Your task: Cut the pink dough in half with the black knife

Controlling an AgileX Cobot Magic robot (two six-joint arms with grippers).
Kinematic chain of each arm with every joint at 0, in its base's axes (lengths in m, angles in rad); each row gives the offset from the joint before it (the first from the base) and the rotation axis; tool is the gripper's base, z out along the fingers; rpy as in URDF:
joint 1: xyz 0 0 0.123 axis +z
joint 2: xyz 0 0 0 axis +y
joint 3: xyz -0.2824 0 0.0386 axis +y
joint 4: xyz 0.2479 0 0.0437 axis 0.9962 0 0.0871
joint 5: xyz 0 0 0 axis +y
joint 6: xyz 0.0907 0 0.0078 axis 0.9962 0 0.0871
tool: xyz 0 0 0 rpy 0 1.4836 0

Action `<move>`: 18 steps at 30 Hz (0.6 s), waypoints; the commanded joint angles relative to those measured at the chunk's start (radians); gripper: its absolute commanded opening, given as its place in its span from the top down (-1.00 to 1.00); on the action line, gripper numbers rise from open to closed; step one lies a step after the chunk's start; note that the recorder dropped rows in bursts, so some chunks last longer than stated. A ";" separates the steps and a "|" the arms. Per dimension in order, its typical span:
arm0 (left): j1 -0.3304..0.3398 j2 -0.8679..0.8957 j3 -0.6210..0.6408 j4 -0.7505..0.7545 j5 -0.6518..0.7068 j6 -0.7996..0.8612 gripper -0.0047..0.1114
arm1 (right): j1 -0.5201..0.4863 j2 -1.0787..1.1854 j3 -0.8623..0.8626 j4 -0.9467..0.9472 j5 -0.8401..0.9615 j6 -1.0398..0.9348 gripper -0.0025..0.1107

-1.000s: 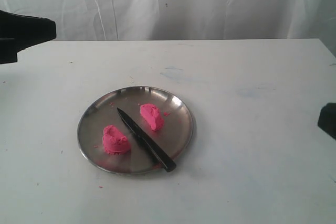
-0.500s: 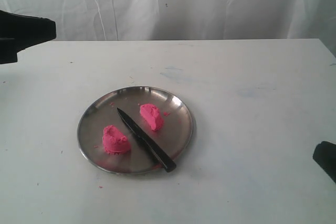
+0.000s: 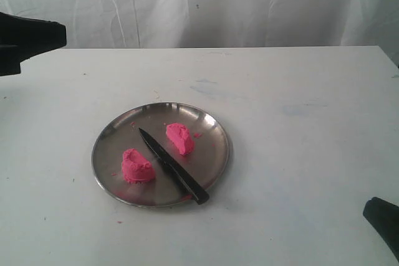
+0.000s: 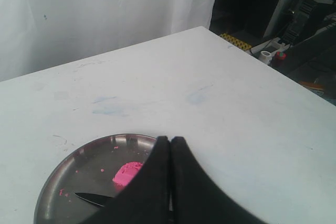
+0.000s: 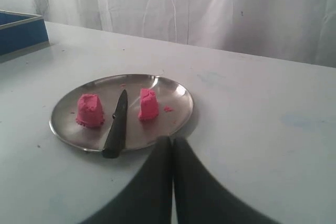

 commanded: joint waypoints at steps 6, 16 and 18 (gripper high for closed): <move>-0.004 -0.008 0.006 -0.019 0.008 -0.002 0.92 | -0.004 -0.007 0.007 -0.020 -0.013 0.004 0.96; -0.004 -0.008 0.006 -0.019 0.008 -0.002 0.92 | -0.004 -0.007 0.007 -0.018 -0.004 0.004 0.96; -0.004 -0.008 0.006 -0.019 0.008 -0.002 0.92 | -0.004 -0.007 0.007 -0.018 -0.004 0.004 0.96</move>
